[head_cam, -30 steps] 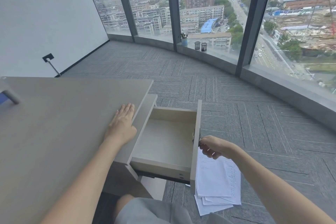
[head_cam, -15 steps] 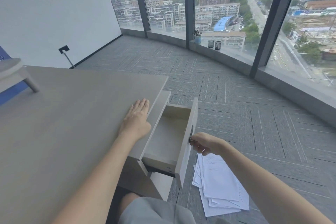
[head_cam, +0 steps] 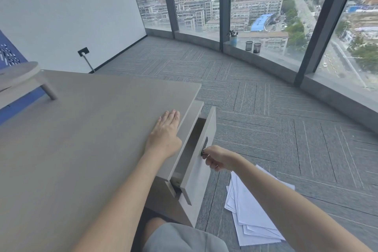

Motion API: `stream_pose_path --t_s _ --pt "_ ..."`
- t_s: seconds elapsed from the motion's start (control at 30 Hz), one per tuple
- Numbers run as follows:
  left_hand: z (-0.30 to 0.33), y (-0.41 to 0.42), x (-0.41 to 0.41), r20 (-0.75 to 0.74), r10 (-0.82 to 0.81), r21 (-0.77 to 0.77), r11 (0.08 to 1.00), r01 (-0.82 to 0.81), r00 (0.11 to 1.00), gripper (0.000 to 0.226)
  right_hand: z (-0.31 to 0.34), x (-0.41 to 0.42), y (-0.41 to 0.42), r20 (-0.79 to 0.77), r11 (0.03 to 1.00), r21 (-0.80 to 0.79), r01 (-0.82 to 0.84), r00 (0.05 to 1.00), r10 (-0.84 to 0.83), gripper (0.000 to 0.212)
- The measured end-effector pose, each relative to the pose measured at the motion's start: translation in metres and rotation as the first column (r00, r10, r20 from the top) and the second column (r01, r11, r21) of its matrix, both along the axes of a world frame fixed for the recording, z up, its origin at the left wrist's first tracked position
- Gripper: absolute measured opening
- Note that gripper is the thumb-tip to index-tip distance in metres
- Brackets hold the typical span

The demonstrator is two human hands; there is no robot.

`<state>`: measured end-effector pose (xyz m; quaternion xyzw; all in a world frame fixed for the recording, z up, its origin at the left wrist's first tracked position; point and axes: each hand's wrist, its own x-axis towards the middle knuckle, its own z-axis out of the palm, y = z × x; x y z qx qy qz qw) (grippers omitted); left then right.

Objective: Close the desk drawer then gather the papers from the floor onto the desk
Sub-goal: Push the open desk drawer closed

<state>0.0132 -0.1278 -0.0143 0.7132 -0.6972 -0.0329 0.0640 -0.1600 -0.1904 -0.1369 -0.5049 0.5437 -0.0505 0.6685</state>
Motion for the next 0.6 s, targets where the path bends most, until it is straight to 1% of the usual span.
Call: stream_pose_path --t_s 0.23,0.43,0.6 --pt "0.002 0.002 -0.001 -0.014 -0.002 -0.008 1.0 0.002 1.0 0.084 0.0 0.022 -0.005 0.004 0.999 -0.008 -0.04 0.999 0.04 0.027" --pt "0.002 0.003 -0.001 -0.015 -0.006 -0.015 1.0 0.005 1.0 0.084 -0.005 0.041 -0.009 0.024 0.999 0.003 -0.033 0.999 0.033 0.026" --pt "0.001 0.003 -0.001 -0.004 -0.005 -0.019 1.0 0.005 1.0 0.084 -0.007 0.045 -0.013 0.041 0.999 0.019 -0.042 0.998 0.041 0.029"
